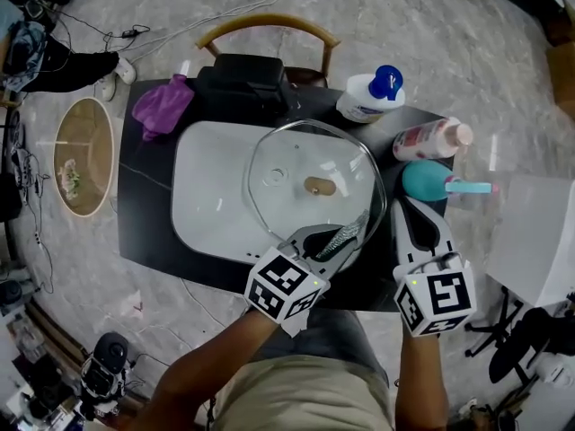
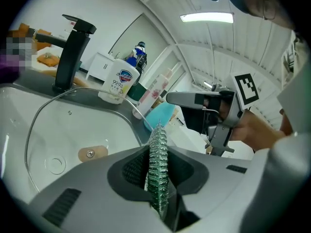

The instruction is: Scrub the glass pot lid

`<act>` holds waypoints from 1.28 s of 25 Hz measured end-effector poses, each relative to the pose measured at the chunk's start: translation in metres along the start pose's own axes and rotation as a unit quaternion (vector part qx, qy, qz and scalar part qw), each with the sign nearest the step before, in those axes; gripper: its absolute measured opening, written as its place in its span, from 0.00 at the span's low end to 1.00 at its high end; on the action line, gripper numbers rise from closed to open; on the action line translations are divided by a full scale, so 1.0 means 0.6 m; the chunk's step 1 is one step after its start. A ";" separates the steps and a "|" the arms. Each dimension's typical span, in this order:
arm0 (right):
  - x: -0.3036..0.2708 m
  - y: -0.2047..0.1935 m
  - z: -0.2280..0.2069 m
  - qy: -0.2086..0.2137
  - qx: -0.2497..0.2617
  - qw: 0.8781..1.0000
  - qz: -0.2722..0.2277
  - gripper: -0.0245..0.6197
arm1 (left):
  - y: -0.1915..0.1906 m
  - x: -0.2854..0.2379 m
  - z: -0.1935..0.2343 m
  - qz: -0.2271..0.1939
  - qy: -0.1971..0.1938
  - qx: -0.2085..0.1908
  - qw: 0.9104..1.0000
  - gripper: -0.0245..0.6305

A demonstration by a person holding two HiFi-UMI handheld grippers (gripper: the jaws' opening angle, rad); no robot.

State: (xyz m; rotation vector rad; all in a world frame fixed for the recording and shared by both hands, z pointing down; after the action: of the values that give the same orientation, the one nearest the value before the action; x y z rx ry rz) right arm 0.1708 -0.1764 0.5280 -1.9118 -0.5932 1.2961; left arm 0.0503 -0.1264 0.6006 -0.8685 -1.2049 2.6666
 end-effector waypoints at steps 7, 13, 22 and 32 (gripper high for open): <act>-0.003 -0.006 0.001 -0.001 0.002 1.000 0.005 0.08 | -0.015 0.021 0.045 0.008 0.036 -0.011 0.999 0.18; -0.014 -0.015 0.012 0.005 0.009 1.000 0.014 0.08 | -0.054 0.053 0.109 0.034 0.098 -0.041 0.994 0.18; -0.028 -0.021 0.037 0.016 0.020 0.999 0.023 0.08 | -0.111 0.135 0.222 0.076 0.206 -0.034 0.975 0.18; -0.026 -0.015 0.066 0.021 0.026 0.999 0.016 0.08 | -0.111 0.173 0.242 0.120 0.255 -0.113 0.953 0.18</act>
State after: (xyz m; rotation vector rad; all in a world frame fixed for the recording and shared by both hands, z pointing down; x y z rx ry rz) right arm 0.1286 -0.1697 0.5357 -1.9085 -0.5052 1.2751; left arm -0.1234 -0.1457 0.6770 -1.7078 -1.3422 2.2533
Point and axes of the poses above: the fingertips, and each gripper's own axes: x backward along the fingers, z to its left, y out of its top, the point moved 5 cm from there along x, backward along the fingers, and after that the axes turned 7 degrees about -x, right-handed, at the moved point
